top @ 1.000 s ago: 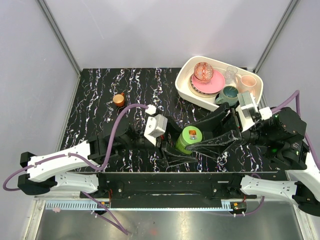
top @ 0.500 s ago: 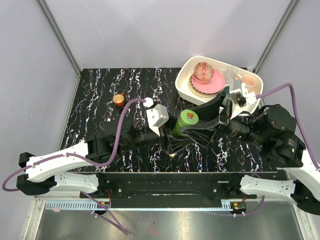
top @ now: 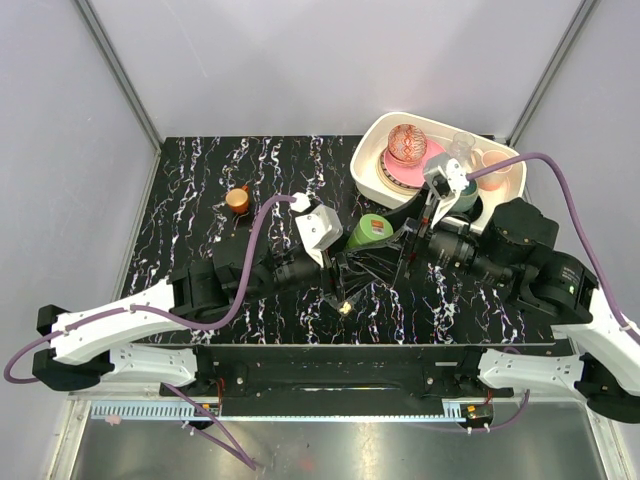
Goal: Sort the pills into containers
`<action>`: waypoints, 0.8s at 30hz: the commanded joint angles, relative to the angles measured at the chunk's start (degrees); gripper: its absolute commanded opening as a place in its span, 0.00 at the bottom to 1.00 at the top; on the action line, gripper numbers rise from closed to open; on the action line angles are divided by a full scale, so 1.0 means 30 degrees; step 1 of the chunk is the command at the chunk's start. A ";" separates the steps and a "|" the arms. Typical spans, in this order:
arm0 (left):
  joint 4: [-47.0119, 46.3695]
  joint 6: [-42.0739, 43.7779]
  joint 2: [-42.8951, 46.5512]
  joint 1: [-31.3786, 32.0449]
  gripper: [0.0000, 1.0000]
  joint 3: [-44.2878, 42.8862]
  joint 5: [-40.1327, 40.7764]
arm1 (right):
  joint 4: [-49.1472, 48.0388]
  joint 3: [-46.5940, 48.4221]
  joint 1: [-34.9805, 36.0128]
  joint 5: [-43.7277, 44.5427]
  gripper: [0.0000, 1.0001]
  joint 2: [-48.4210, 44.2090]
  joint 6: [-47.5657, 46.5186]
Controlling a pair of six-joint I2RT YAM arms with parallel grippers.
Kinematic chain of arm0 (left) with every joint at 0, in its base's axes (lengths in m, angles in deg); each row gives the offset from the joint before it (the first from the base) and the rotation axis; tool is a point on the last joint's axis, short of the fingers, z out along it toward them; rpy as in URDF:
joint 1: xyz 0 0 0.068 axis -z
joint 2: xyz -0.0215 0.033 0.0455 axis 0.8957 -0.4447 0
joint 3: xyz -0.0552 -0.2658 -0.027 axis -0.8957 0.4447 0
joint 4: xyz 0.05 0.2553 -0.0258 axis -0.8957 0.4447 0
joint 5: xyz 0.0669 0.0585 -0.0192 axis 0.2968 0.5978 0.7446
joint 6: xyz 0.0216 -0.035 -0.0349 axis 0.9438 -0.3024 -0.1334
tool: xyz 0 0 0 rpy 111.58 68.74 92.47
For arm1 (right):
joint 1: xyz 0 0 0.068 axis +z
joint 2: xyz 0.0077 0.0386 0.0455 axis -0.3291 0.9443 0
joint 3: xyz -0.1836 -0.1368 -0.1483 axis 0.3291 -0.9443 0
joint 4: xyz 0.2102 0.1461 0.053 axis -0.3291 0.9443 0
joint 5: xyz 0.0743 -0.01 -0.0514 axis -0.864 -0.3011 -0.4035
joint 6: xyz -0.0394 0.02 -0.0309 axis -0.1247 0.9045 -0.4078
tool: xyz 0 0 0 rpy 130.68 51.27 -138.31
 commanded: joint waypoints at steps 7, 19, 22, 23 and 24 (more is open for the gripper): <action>-0.1096 0.0140 0.0325 -0.0048 0.11 -0.0750 0.1558 | 0.1178 0.0691 0.0136 -0.0192 0.16 -0.0039 0.0382; 0.1860 -0.3311 0.1818 -0.0048 0.99 0.2734 0.7183 | -0.1094 -0.4977 0.0106 1.0926 0.00 -0.0769 -0.1813; 0.2654 -0.4632 0.2842 -0.0048 0.99 0.4081 0.7740 | -0.4964 -0.8821 0.0019 1.2544 0.00 -0.1354 -0.2839; 0.2596 -0.4984 0.3222 -0.0048 0.99 0.4984 0.7857 | -0.5874 -0.9730 -0.0098 1.2783 0.00 -0.1415 -0.3131; 0.2480 -0.5596 0.3980 -0.0048 0.99 0.5457 0.7916 | -0.7391 -1.0580 -0.0563 1.2930 0.00 -0.1445 -0.3192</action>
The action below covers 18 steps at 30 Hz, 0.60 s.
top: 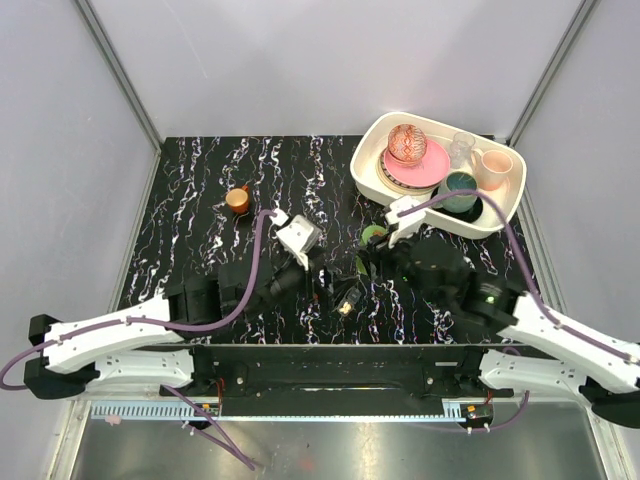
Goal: Sort the pills into containers
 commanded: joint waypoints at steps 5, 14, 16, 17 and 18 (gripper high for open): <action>-0.0556 -0.3860 0.4091 -0.0012 0.99 0.4414 0.1776 | -0.9126 -0.7248 -0.4085 0.0799 0.00 0.0451 0.0805; 0.0291 -0.4769 0.5296 -0.0012 0.99 0.5329 0.2157 | -1.8214 -0.9569 -0.6022 -0.0874 0.00 0.6686 0.0285; 0.0468 -0.4857 0.5237 -0.0012 0.99 0.5241 0.2128 | -1.9592 -0.8926 -0.6257 -0.1342 0.00 0.8854 -0.0064; 0.0497 -0.4887 0.5324 -0.0012 0.99 0.5270 0.2098 | -2.0002 -0.8662 -0.6258 -0.1403 0.00 0.9586 -0.0270; 0.0498 -0.4945 0.5354 -0.0012 0.99 0.5270 0.2040 | -2.0673 -0.8050 -0.6258 -0.1491 0.00 1.0986 -0.0504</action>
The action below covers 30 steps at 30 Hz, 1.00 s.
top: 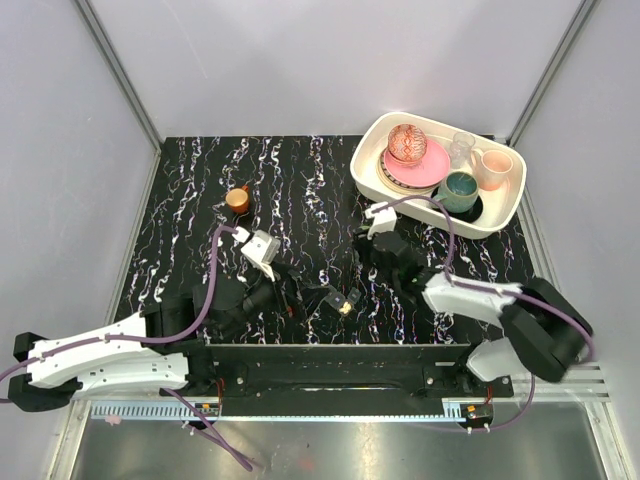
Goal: Sort the pills into containers
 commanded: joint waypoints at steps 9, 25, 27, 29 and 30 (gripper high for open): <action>-0.0274 -0.0736 0.0789 -0.0019 0.99 0.0054 0.0502 | -0.7827 0.4348 -0.0269 0.0662 0.00 0.7787 -0.2628; -0.0127 -0.0853 0.0614 -0.0019 0.99 0.0347 0.0795 | -0.8773 0.3910 -0.0299 0.1222 0.55 0.9258 -0.1868; -0.0244 -0.0853 0.0584 -0.0019 0.99 0.0406 0.0796 | -0.8451 0.3704 -0.0299 0.1106 0.69 0.8762 -0.1839; -0.0303 -0.0824 0.0526 -0.0019 0.99 0.0435 0.0795 | -0.7723 0.3762 -0.0328 0.0872 0.77 0.8206 -0.1781; -0.0274 -0.0853 0.0526 -0.0019 0.99 0.0464 0.0796 | -0.7398 0.3820 -0.0299 0.0581 0.82 0.7999 -0.1780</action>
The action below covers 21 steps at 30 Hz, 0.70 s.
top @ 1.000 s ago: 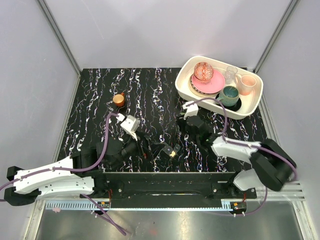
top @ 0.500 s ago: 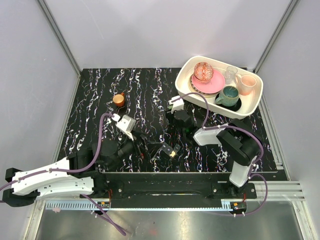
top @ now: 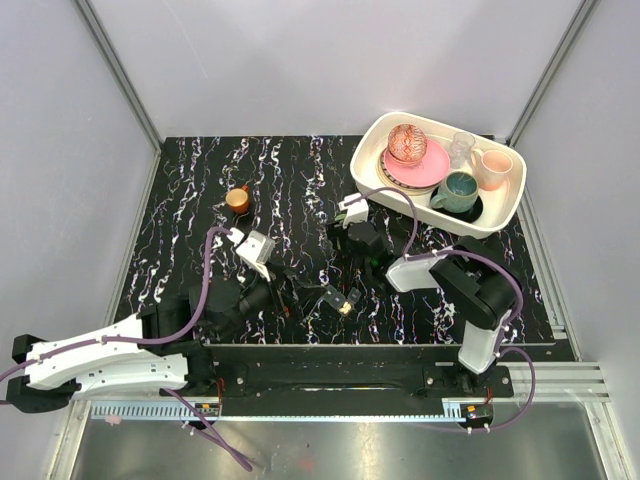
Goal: Sort the pills into containers
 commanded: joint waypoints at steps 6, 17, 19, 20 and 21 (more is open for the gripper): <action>-0.0660 -0.0299 0.0023 -0.0012 0.99 0.0297 0.0628 | 0.1880 0.0785 -0.0102 -0.0336 0.91 -0.3404 0.0457; 0.0074 -0.1822 -0.0092 -0.0216 0.99 0.1642 0.2126 | 1.4092 0.4918 -0.0102 0.1162 0.93 -0.9700 0.4228; -0.0306 -0.1823 -0.0678 -0.0624 0.99 0.2024 0.1569 | 1.6255 0.4365 -0.0073 0.0692 0.91 -1.1801 0.5140; -0.0860 -0.1794 -0.0912 -0.0830 0.99 0.2403 0.0870 | 1.6673 0.4042 -0.0073 0.0052 0.88 -1.2569 0.5928; -0.1213 -0.1707 -0.1465 -0.1267 0.99 0.2639 0.0457 | 1.7054 0.3661 -0.0073 -0.0332 0.86 -1.3331 0.6255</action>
